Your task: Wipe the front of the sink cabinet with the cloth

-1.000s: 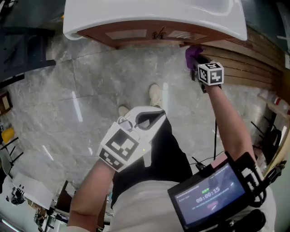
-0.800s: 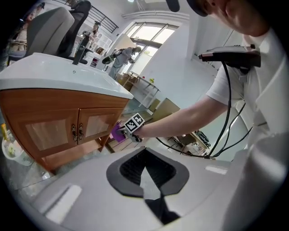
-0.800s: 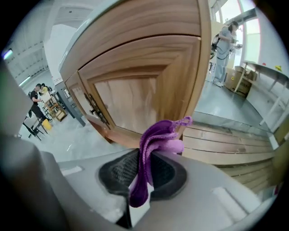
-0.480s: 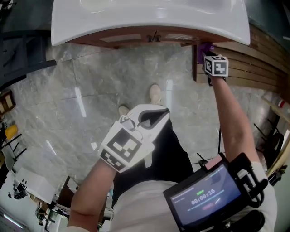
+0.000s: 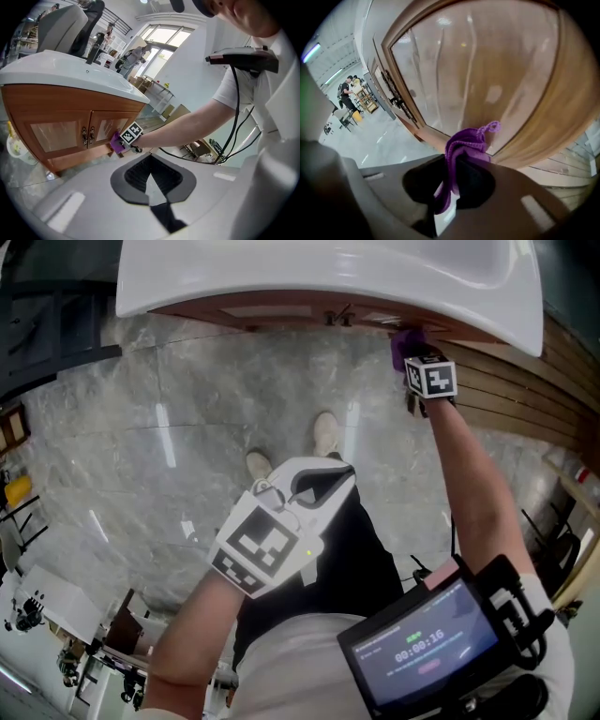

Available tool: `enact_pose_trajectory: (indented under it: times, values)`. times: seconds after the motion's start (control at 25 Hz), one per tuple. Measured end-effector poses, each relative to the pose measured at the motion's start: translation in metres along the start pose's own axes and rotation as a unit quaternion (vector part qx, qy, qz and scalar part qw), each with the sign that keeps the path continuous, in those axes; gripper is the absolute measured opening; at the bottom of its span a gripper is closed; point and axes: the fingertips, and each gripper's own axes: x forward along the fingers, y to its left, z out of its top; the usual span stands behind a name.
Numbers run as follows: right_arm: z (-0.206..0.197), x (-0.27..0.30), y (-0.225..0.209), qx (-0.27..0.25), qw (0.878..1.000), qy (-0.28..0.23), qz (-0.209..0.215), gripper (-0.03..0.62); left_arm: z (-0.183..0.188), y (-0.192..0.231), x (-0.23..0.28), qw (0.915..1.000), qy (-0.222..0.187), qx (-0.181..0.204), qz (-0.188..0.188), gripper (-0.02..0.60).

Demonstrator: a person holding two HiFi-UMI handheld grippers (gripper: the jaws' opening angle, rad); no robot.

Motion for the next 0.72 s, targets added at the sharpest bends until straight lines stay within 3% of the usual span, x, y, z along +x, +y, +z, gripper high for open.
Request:
enact_pose_trajectory:
  times: [0.36, 0.72]
  values:
    - [0.031, 0.026, 0.067, -0.057, 0.997, -0.005, 0.052, 0.055, -0.006, 0.013, -0.021, 0.9995, -0.017, -0.014, 0.021, 0.008]
    - [0.044, 0.052, 0.122, -0.092, 0.993, 0.002, 0.077, 0.055, -0.020, 0.027, -0.042, 0.9982, -0.031, -0.029, 0.043, 0.008]
